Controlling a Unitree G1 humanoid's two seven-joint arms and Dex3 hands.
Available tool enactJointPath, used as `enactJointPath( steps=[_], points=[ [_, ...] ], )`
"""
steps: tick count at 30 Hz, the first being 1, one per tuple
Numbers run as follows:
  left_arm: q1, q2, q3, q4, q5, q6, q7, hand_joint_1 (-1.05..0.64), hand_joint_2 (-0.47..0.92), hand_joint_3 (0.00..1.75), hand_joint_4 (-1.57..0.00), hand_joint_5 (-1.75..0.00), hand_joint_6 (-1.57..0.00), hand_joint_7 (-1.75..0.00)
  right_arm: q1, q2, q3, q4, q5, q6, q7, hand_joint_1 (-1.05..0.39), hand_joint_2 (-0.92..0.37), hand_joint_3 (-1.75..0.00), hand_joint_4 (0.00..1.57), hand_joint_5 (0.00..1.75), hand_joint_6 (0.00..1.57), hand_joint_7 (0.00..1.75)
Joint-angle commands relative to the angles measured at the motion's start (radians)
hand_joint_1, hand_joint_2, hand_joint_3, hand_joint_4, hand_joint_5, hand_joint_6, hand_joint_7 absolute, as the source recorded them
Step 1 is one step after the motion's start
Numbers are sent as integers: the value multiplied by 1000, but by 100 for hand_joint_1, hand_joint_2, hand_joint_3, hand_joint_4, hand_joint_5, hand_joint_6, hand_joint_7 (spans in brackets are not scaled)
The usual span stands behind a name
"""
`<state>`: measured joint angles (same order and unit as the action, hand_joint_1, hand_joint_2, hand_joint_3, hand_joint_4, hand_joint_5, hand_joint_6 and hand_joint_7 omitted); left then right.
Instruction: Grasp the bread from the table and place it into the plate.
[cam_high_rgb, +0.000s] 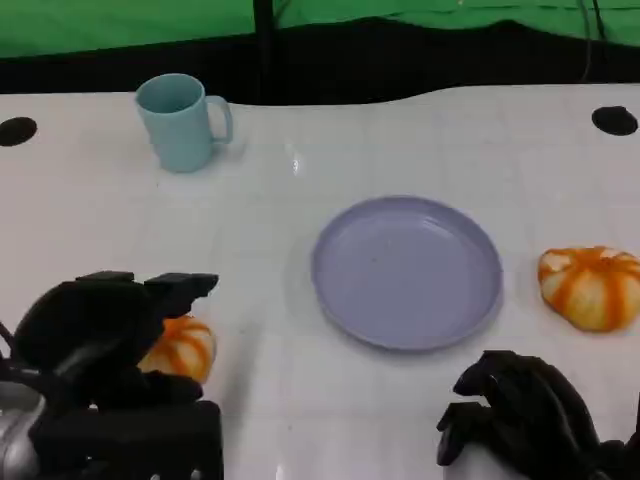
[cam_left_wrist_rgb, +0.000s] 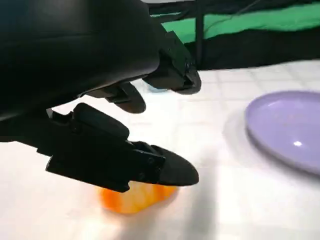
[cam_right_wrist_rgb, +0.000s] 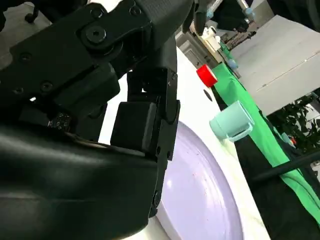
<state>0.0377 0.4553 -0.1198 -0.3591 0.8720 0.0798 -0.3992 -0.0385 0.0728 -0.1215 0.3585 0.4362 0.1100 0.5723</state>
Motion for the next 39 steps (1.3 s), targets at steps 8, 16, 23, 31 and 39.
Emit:
enactJointPath(
  steps=[8, 16, 23, 31, 39],
  points=[
    [-92, 55, -122, 40, 290, 96, -135, -74, 88, 1, -30, -9, -25, -1, 10, -4, 0, -20, 5, 9, -9, -102, -72, 0, 156, 76, 157, 39],
    [-197, 9, -209, 268, 376, 122, -93, -76, 87, 0, -34, -9, -27, -1, 11, -4, 1, -23, 3, 11, -11, -101, -72, 0, 155, 77, 157, 38],
    [-275, -25, -252, 495, 333, 124, 19, -70, 87, 0, -44, -13, -28, -1, 16, -5, 6, -26, -4, -1, -6, -101, -72, 0, 154, 78, 157, 38],
    [-355, -36, -289, 765, 218, 65, 166, -53, 90, 5, -46, -59, -44, -2, 17, -8, 2, -28, 4, 9, 0, -100, -72, 0, 153, 80, 157, 37],
    [-397, -21, -288, 922, 46, -89, 319, -33, 92, 42, -64, -158, -104, -26, 17, -7, 3, -32, 6, 21, -2, -101, -71, 0, 153, 80, 157, 37]
  ],
)
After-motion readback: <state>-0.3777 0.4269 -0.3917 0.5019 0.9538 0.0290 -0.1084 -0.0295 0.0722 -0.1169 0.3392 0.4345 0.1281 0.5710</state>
